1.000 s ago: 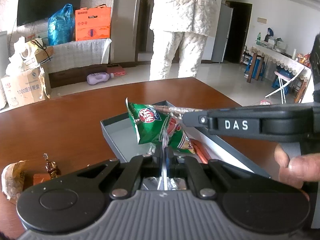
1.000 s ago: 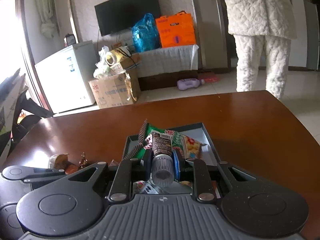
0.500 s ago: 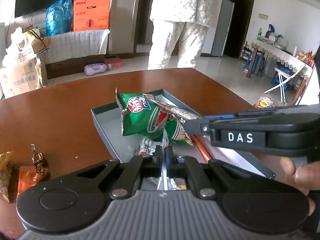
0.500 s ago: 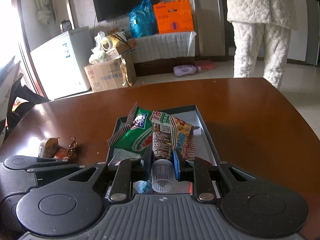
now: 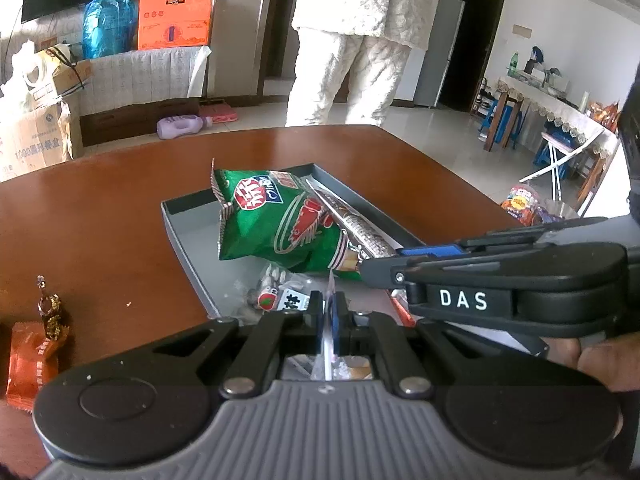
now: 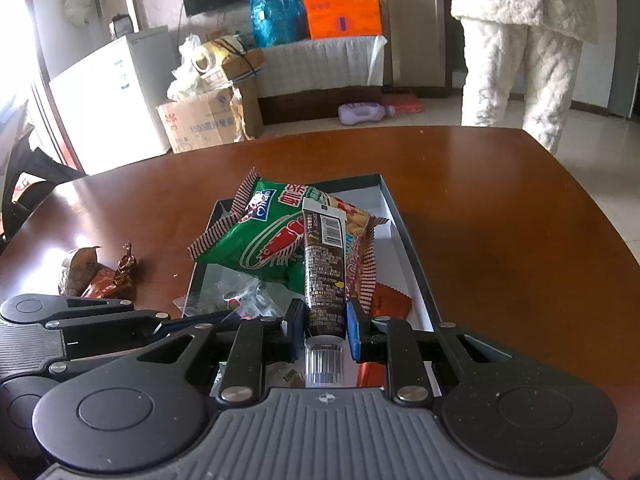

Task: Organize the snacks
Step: 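Open left gripper to drop candy stick while right gripper releases grey tube, then withdraw both grippers from grey box toward remaining snacks on table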

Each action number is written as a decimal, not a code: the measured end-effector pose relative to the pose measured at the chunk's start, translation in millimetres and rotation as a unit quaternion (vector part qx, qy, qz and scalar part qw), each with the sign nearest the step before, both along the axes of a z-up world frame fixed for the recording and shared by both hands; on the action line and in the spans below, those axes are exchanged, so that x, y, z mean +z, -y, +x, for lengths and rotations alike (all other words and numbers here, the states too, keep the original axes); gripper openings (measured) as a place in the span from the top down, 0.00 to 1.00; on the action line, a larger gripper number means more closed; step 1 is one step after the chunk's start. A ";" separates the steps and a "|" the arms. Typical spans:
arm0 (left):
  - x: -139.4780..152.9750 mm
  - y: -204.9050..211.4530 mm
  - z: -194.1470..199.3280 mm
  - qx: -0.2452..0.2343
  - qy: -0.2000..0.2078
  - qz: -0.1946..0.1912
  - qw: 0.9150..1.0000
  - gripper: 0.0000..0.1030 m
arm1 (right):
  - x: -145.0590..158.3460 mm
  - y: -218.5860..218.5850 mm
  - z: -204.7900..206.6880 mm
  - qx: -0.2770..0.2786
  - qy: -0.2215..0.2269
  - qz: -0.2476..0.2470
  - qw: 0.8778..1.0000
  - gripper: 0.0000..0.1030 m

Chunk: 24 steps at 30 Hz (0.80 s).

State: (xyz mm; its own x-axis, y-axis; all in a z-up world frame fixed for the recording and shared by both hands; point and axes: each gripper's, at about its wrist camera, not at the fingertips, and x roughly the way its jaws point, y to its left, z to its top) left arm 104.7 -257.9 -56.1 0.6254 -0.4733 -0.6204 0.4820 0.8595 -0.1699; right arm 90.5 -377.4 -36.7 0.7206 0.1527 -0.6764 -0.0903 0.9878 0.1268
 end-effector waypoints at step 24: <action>8.3 -0.6 -14.1 0.025 0.033 0.019 0.999 0.39 | 10.8 3.9 -8.1 -0.003 0.020 0.019 1.000 0.61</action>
State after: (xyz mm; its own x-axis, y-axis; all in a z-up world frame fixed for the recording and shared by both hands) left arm 90.6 -257.3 -47.8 0.6879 -0.4175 -0.5937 0.4473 0.8880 -0.1062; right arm 82.4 -381.3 -25.9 0.7482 0.1726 -0.6406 -0.0894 0.9830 0.1605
